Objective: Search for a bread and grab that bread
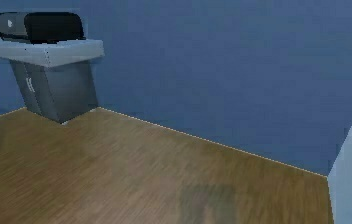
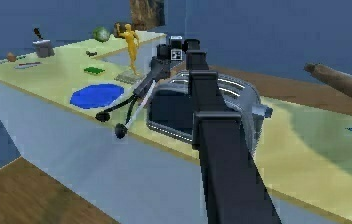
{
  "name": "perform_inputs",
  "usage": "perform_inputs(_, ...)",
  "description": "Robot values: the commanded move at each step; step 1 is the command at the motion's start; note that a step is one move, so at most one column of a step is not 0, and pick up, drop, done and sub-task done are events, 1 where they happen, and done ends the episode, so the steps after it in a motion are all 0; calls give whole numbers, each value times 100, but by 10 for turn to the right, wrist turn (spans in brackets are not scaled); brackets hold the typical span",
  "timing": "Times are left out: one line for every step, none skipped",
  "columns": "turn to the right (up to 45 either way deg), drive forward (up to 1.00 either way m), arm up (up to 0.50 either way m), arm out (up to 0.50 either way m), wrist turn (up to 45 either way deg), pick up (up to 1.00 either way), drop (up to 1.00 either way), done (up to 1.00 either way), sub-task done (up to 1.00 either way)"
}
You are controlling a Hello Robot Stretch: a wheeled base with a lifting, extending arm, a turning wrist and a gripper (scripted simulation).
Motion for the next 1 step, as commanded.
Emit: perform_inputs(0, 0, 0, 0, 450, 0, 0, 0, 0)
